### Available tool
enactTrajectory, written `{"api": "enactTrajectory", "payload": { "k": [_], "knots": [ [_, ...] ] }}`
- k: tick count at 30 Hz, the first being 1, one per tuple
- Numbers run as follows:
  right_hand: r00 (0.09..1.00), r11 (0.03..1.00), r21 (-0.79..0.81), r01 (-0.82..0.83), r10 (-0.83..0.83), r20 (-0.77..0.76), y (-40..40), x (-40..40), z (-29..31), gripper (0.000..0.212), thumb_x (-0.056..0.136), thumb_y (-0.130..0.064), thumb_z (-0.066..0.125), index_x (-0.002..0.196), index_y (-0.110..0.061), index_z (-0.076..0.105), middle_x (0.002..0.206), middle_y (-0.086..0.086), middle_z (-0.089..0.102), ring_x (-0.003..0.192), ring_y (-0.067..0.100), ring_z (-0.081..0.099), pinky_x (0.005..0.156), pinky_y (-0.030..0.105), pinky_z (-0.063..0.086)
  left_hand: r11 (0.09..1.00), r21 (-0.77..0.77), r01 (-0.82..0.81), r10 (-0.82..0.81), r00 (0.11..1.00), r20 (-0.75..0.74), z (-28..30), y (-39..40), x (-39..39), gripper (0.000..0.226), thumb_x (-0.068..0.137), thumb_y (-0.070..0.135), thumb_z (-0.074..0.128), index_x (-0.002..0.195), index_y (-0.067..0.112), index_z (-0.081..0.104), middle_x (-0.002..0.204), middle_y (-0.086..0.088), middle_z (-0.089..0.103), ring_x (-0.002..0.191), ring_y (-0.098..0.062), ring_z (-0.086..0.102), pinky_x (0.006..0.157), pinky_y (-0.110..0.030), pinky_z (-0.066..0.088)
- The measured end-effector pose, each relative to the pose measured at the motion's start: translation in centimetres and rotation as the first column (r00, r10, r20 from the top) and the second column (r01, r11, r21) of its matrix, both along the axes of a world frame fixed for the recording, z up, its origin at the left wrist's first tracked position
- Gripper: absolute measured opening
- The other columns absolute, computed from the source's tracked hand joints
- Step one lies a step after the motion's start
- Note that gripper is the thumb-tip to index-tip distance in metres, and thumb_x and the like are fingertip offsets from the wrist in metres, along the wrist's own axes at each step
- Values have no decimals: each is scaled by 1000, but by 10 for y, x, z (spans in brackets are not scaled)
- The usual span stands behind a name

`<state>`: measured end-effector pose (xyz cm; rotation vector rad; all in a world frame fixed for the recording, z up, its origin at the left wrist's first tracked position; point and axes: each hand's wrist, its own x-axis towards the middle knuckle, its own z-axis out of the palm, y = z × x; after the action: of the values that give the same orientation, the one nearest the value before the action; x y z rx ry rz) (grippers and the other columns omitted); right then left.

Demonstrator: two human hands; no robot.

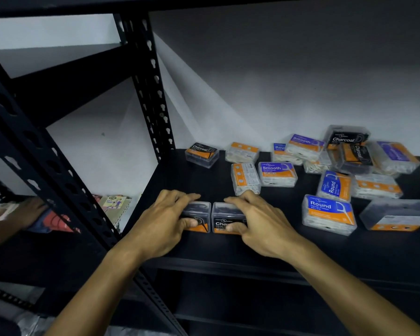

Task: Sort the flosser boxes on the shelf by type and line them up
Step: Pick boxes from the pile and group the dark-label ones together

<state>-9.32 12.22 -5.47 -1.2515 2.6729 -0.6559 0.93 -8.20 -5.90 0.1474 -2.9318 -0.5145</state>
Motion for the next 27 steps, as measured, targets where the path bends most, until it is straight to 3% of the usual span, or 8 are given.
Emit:
{"api": "enactTrajectory", "payload": {
  "k": [5,9,14,16,20,23,27],
  "knots": [
    [1000,1000,-3,-1,1,8,0,-1,1,70,87,-46,59,145,-34,23,132,-10,38,127,11,37,100,35,37,1000,-25,5,-5,1000,31,2,-1,1,66,92,47,54,150,34,26,140,14,36,131,-2,22,103,-27,36],
    [1000,1000,-9,-8,8,-18,2,-1,4,75,84,-55,58,146,-35,21,135,-12,36,130,10,34,102,37,37,999,-28,-42,42,999,20,12,3,-1,76,85,63,40,151,29,22,144,7,37,135,-7,22,111,-31,29],
    [1000,997,-82,-15,13,-21,8,-10,19,71,81,-64,54,143,-39,27,135,-15,37,128,4,35,103,36,38,981,4,-193,192,969,-157,36,7,-30,55,98,47,41,146,20,35,141,-4,45,134,-19,30,106,-36,33],
    [1000,990,-137,25,-27,-12,9,-19,27,66,83,-64,51,140,-37,35,134,-14,39,125,3,35,102,35,37,965,-2,-262,259,954,-151,44,1,-54,47,100,38,44,143,21,40,137,-7,47,129,-25,37,100,-41,39],
    [984,960,-221,173,-180,-13,5,-44,36,49,86,-55,54,129,-32,51,127,-7,51,116,13,51,91,35,46,946,-123,-301,306,952,29,53,-17,-112,50,94,24,50,142,17,37,137,-11,44,128,-31,39,98,-45,41],
    [962,961,-94,260,-267,-63,-3,-61,40,45,89,-49,53,129,-28,52,124,-3,54,111,18,55,84,35,47,946,-284,-157,223,951,216,54,-29,-152,61,86,13,55,143,14,33,137,-13,40,127,-31,36,98,-45,41],
    [938,940,60,336,-329,-113,-14,-75,42,51,87,-52,55,132,-27,48,126,2,51,115,25,53,84,35,43,912,-410,29,136,920,367,51,-41,-189,71,87,23,63,148,14,27,146,-13,34,132,-30,34,103,-47,39]
  ]
}}
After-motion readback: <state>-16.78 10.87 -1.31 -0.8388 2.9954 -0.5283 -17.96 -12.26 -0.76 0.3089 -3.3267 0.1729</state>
